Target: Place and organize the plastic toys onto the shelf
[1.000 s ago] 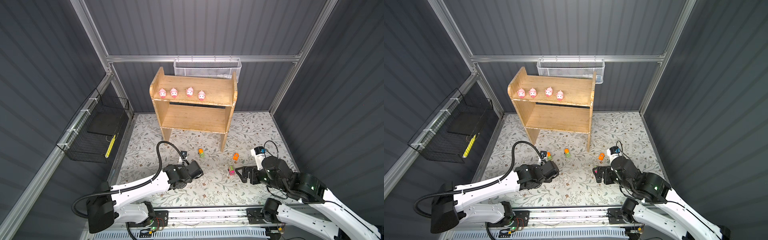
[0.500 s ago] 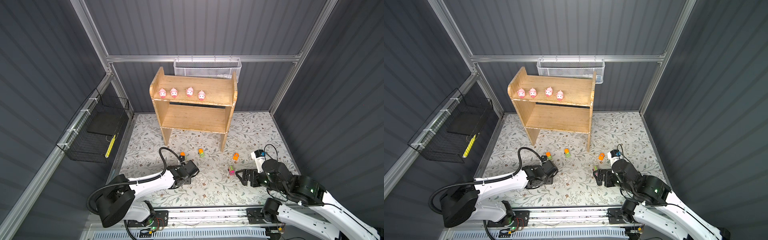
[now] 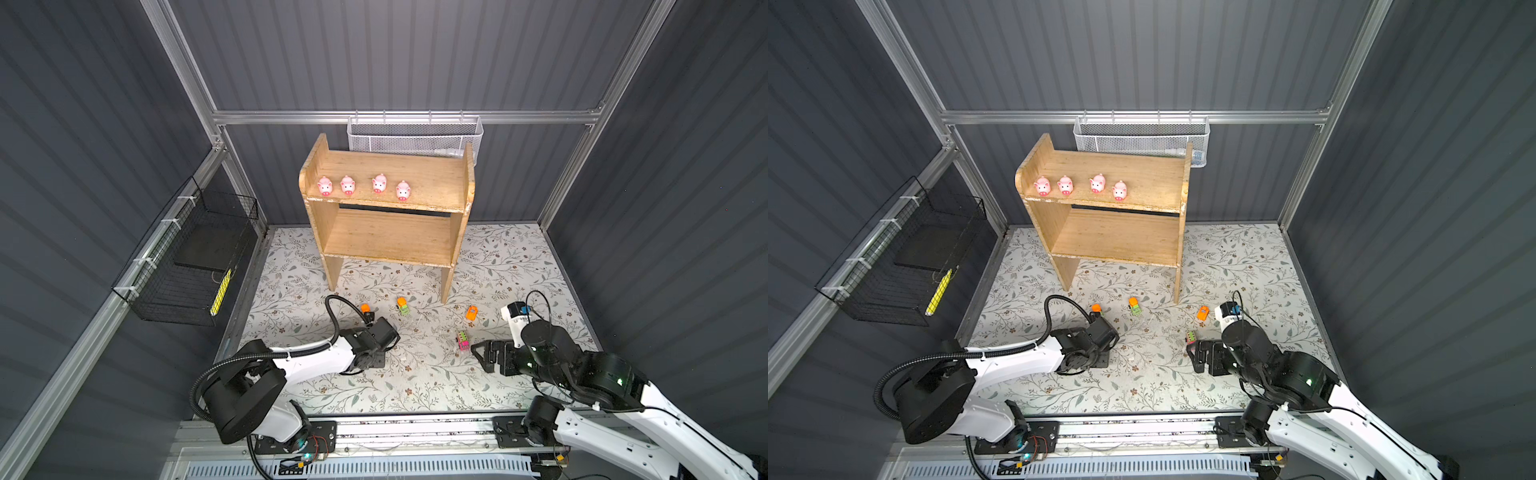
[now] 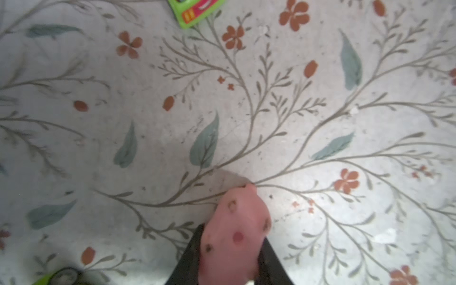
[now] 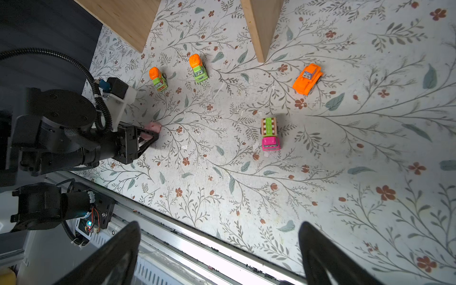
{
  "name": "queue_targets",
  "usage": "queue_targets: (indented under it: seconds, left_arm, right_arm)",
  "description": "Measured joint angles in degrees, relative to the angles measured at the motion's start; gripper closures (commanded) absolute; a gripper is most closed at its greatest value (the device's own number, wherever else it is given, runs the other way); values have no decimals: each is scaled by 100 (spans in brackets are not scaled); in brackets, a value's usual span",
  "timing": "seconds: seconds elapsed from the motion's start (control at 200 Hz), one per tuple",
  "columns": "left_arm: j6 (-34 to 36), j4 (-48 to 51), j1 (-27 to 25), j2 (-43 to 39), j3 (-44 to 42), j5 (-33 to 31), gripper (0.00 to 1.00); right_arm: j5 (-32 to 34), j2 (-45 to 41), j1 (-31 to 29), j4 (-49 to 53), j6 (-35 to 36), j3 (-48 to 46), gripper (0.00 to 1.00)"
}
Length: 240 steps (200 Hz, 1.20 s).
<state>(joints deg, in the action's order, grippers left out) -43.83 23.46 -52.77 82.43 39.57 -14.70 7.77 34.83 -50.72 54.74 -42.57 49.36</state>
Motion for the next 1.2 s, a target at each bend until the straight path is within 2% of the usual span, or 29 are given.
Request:
queue_targets:
  seconds: [0.095,0.245,0.335,0.555,0.68,0.745,0.885,0.936,1.086,1.201]
  left_arm:
    - [-59,-396,0,-258,-70,474,67]
    - [-358,-1561,-17,-487,-393,1381,61]
    - [-525,-2111,-105,-334,-509,1753,58]
    - [-791,-3123,-415,431,-520,2229,59]
    - [-837,-3388,-531,695,-433,2291,60]
    - [-839,-3379,-581,723,-393,2286,65]
    - [-848,-3268,-688,717,-337,2201,65]
    - [-846,-3189,-763,715,-282,2138,68]
    - [-785,-2575,-1045,717,129,1794,73]
    - [-699,-1722,-1274,717,719,1233,75]
  right_arm:
    - [-105,-2,0,-138,-57,-179,1]
    - [-260,-2,0,-249,-173,-420,1]
    - [-308,-33,0,-251,-229,-437,1]
    - [-332,-111,0,-262,-341,-448,1]
    - [-350,-138,0,-245,-400,-525,1]
    - [-350,-181,0,-223,-439,-555,1]
    - [-341,-299,0,-127,-505,-555,1]
    - [-339,-306,0,-114,-507,-557,1]
    - [-341,-223,0,-114,-505,-555,1]
    - [-343,-168,0,-111,-503,-555,1]
